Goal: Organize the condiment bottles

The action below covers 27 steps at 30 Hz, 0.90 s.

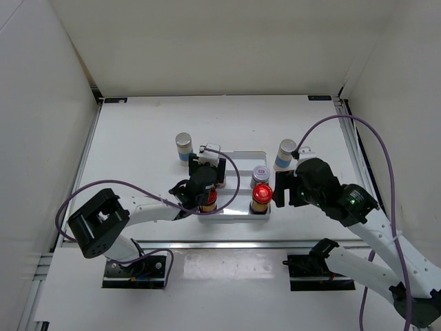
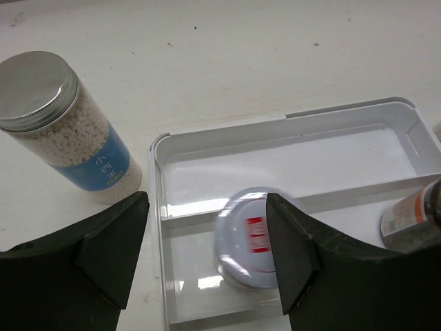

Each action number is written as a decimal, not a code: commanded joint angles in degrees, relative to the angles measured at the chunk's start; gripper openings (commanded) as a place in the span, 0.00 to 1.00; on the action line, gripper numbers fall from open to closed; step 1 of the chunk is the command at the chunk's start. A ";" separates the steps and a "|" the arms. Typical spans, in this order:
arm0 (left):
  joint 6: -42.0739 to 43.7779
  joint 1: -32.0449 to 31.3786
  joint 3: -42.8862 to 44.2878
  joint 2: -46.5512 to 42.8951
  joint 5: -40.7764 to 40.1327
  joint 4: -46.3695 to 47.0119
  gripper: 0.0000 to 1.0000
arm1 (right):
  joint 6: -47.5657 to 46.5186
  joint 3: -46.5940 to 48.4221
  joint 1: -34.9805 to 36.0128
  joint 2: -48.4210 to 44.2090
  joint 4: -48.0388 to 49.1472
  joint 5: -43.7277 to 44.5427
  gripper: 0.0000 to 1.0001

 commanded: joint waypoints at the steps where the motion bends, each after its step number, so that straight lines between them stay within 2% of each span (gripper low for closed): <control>1: -1.77 -0.07 1.45 -1.95 1.21 0.62 0.80 | -0.37 -0.18 0.28 0.47 1.54 -0.01 0.88; 9: -1.24 0.45 0.92 -3.63 1.21 0.62 0.82 | -0.37 -0.18 0.28 1.00 1.54 -0.01 0.88; 14: -0.10 0.45 3.11 -4.85 0.69 -2.10 0.90 | 0.15 -0.70 0.28 1.53 1.54 0.52 0.92; 16: -0.10 0.45 5.65 -6.52 -0.18 -8.06 0.94 | 0.16 -0.71 0.28 1.53 1.54 1.92 0.93; 17: -0.10 1.06 7.58 -7.14 -0.19 -11.56 0.99 | 0.86 -0.71 0.28 2.22 1.54 2.53 0.93; 18: -0.71 1.59 12.99 -7.66 -0.19 -15.86 1.00 | 0.86 -0.71 0.28 2.23 1.01 3.76 0.93; 19: -1.24 2.21 16.44 -8.36 2.16 -26.26 1.00 | 1.39 -0.10 0.28 3.36 1.01 4.46 0.94; 20: -1.85 3.78 20.13 -8.37 3.31 -31.58 1.00 | 1.39 0.43 -0.25 3.89 0.49 5.43 0.95; 21: -2.38 4.58 27.91 -8.37 4.19 -36.68 1.00 | 1.39 1.31 -0.25 4.59 -0.13 6.57 0.97; 22: -2.38 6.06 31.82 -7.85 5.59 -45.52 1.00 | 1.39 3.93 -0.25 6.52 -0.66 9.36 1.00; 24: -0.12 7.39 40.42 -7.84 6.22 -50.78 1.00 | 1.39 7.71 -0.95 10.38 -2.32 11.76 1.00; 27: 3.67 10.64 43.89 -9.33 6.22 -54.48 1.00 | -0.27 16.67 -3.67 16.70 -4.17 12.65 1.00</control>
